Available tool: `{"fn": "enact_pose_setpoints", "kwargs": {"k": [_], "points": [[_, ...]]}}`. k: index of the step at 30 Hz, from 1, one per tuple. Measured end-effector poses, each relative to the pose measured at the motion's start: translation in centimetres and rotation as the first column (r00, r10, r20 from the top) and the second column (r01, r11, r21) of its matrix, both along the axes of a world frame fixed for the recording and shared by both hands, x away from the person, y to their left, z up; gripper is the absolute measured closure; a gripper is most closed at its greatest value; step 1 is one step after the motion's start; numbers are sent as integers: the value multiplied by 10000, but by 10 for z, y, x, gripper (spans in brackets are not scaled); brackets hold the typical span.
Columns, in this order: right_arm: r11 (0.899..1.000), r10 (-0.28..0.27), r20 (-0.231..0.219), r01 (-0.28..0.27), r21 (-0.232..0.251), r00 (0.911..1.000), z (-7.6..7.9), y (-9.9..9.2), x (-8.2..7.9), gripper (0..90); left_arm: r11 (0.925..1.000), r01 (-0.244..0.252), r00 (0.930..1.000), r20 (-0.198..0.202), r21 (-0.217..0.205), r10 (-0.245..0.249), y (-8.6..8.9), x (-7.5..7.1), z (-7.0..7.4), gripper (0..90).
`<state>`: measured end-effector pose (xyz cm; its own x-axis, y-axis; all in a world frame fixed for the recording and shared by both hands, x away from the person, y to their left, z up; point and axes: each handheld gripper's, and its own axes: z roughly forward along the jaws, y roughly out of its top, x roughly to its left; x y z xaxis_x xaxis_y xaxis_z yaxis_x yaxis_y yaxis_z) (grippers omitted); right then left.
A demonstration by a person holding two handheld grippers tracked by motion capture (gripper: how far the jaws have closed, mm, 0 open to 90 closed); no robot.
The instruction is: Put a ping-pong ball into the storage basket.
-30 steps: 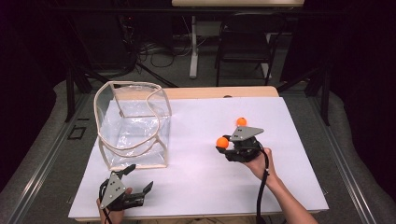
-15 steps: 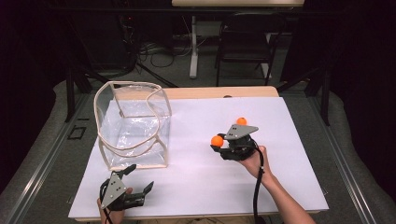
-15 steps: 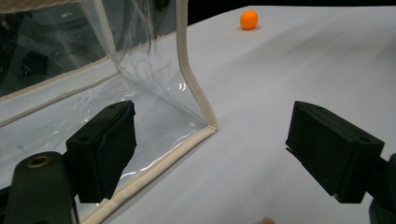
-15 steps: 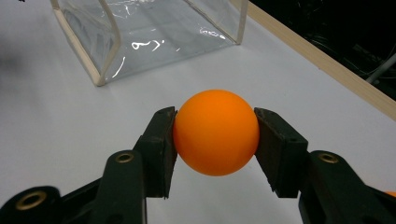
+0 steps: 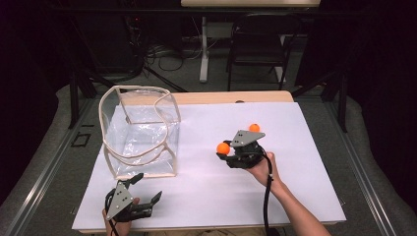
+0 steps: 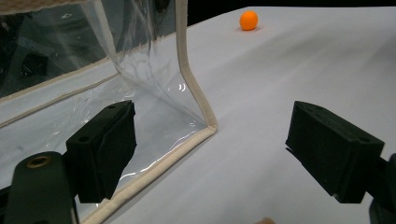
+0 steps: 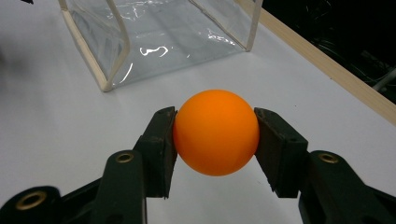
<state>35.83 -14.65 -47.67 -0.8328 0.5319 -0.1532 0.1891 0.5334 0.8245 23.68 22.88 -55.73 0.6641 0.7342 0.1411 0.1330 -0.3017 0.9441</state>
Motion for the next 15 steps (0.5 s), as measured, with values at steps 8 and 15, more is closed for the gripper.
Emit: {"fn": "enact_pose_setpoints", "kwargs": {"k": [8, 15], "points": [[9999, 146, 72, -146, -41, 9999, 6, 6, 1, 508, 10000, 14, 10000, 7, 34, -14, 0, 0, 0, 157], [9996, 253, 157, -251, -141, 9996, 10, 13, 4, 509, 10000, 36, 10000, 1, 27, -36, 0, 0, 0, 157]]}}
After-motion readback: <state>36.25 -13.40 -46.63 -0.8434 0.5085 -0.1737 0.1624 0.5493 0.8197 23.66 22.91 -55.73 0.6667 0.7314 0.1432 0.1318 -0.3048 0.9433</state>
